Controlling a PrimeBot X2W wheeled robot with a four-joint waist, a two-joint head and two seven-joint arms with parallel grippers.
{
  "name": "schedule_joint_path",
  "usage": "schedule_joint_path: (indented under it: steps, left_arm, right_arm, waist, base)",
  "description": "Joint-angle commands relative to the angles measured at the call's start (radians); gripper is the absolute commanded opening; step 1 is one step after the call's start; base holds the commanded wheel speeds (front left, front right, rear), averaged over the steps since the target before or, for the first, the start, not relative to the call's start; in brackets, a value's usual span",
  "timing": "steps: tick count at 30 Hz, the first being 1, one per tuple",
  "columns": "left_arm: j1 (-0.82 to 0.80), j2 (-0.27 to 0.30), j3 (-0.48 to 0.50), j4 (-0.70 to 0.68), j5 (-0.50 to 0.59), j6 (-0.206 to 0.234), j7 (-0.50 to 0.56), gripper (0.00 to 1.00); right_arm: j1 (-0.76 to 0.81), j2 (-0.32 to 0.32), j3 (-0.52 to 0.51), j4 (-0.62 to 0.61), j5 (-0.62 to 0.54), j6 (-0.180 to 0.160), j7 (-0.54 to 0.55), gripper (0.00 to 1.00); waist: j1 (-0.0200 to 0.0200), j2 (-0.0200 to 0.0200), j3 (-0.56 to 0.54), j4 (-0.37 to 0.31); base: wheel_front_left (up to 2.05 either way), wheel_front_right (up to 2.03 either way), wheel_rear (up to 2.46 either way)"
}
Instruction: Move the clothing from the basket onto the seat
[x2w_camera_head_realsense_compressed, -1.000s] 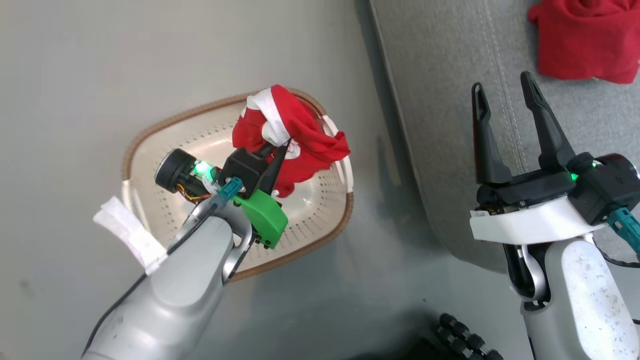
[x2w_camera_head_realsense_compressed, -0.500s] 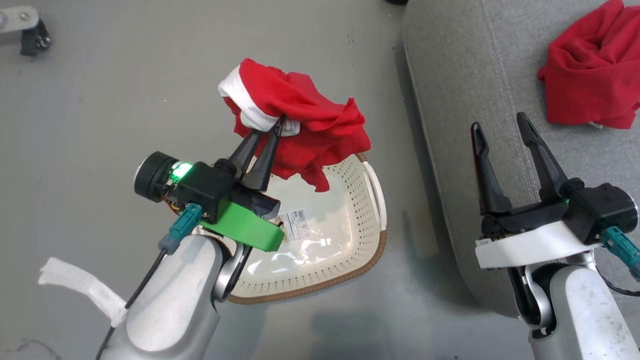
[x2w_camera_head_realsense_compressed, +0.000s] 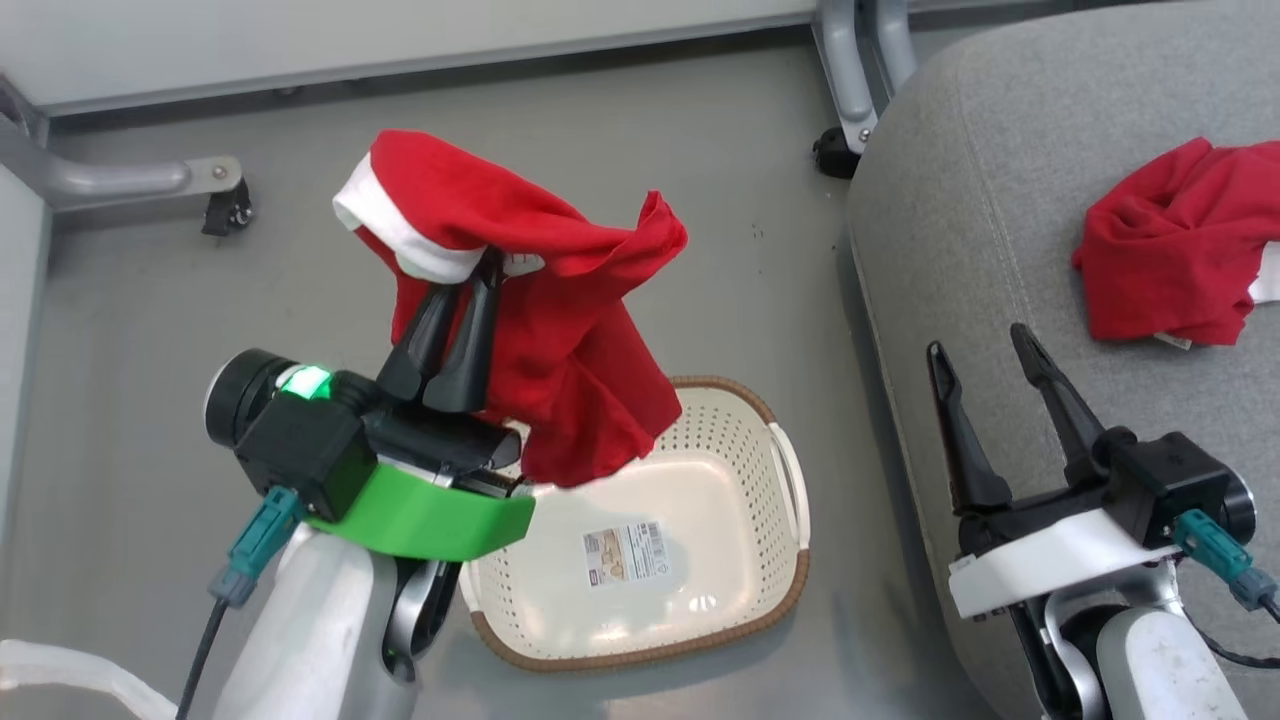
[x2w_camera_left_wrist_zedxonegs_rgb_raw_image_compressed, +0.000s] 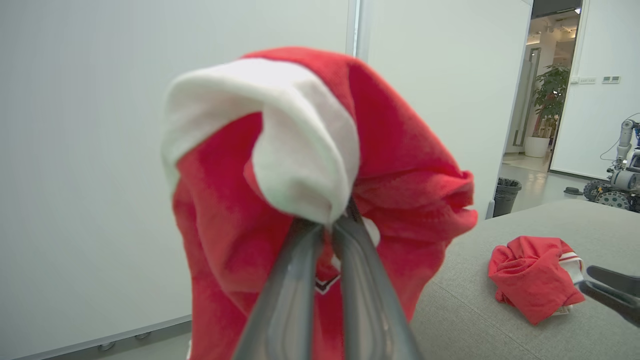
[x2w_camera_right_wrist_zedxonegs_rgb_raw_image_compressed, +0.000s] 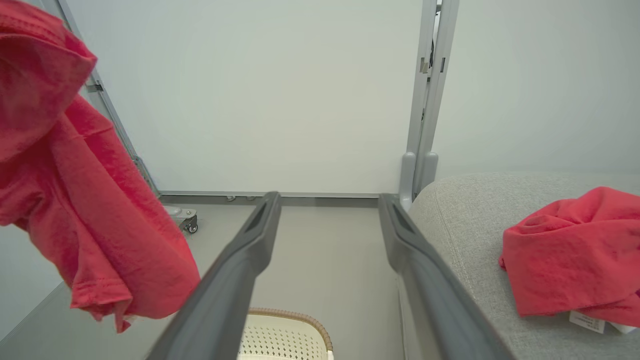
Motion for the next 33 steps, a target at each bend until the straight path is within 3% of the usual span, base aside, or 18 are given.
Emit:
schedule_joint_path:
  steps: [1,14,33]
  left_arm:
    - [0.032,0.0,0.008,-0.014,-0.001,-0.006,-0.003,0.0]
    - [0.208,0.014,0.003,-0.083,-0.007,-0.019,-0.003,0.0]
    - [0.238,0.016,-0.013,-0.111,-0.022,-0.02,-0.003,0.0]
  right_arm:
    - [0.027,-0.003,0.003,-0.002,0.007,-0.002,0.006,1.0]
    - [0.16,0.005,0.009,-0.04,0.024,-0.002,0.055,1.0]
    - [0.179,0.012,0.025,-0.065,0.03,-0.002,0.075,1.0]
  waist:
    - [0.0001,0.0,-0.084,0.025]
    - [0.0001,0.0,-0.226,0.017]
    - [0.0001,0.0,-0.241,0.025]
  base:
    - [0.0,0.0,0.0]
    - [0.0,0.0,0.0]
    - [0.0,0.0,0.0]
